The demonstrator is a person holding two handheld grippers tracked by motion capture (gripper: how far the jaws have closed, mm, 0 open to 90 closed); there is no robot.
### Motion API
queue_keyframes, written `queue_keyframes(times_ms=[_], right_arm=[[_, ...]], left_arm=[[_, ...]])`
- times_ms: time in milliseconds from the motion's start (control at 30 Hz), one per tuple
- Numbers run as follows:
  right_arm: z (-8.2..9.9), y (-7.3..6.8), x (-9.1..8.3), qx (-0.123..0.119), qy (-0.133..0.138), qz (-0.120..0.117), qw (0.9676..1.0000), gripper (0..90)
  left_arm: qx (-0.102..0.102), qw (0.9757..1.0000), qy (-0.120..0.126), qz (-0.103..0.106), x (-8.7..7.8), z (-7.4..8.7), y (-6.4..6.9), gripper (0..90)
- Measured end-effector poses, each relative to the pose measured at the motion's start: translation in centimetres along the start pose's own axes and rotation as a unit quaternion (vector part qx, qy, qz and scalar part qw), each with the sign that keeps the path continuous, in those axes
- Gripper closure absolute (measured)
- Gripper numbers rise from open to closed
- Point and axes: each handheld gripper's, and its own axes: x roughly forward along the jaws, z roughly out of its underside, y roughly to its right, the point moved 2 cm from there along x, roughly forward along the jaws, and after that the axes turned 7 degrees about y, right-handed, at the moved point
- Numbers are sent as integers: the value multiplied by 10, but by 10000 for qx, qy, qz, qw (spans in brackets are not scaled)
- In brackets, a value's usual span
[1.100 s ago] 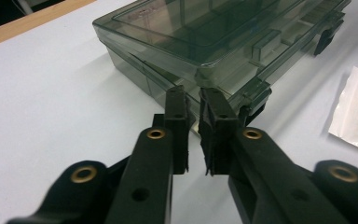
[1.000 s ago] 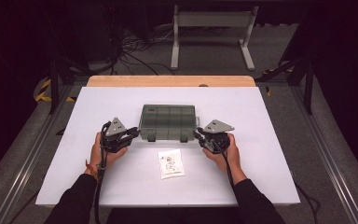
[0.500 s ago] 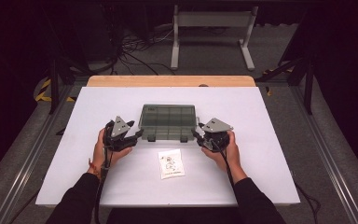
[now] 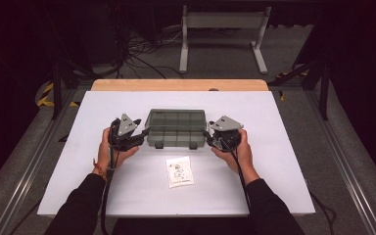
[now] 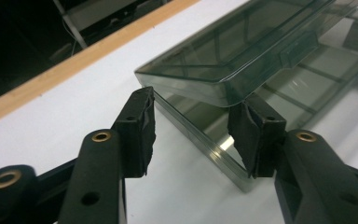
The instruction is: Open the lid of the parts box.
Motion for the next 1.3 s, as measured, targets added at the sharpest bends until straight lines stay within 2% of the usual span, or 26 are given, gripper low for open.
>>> queue_keyframes(times_ms=[133,200,367,400,467,667,700,833,1033,1133,1233,1300], right_arm=[[-8,1,1,-169,75,62,9998,610],[-13,4,2,-38,125,26,9999,614],[-23,11,5,-51,126,67,9999,634],[-26,14,6,-57,130,77,9999,642],[-29,17,8,-55,107,82,9999,655],[-37,27,14,123,213,86,9997,682],[-40,30,16,145,255,102,9995,704],[-46,37,20,203,327,180,9991,740],[-49,44,28,246,378,286,9986,763],[-50,48,35,297,418,396,9979,773],[-48,49,41,375,472,458,9971,777],[-48,49,43,400,493,485,9968,781]], left_arm=[[153,9999,16,-52,0,-13,-6,550],[120,9999,34,-50,1,-17,-7,561],[160,9998,49,-54,3,-25,-11,586],[224,9997,47,-90,4,-28,-14,598],[200,9998,67,-60,6,-33,-17,622],[186,9998,43,-53,14,-43,-23,666],[237,9997,27,-89,16,-46,-25,673],[66,9999,138,-30,22,-52,-29,703],[11,9999,165,-42,28,-57,-35,732],[-159,9997,183,-74,35,-57,-39,740],[-205,9996,186,-92,38,-56,-42,742],[-357,9991,193,-82,42,-54,-45,743]])
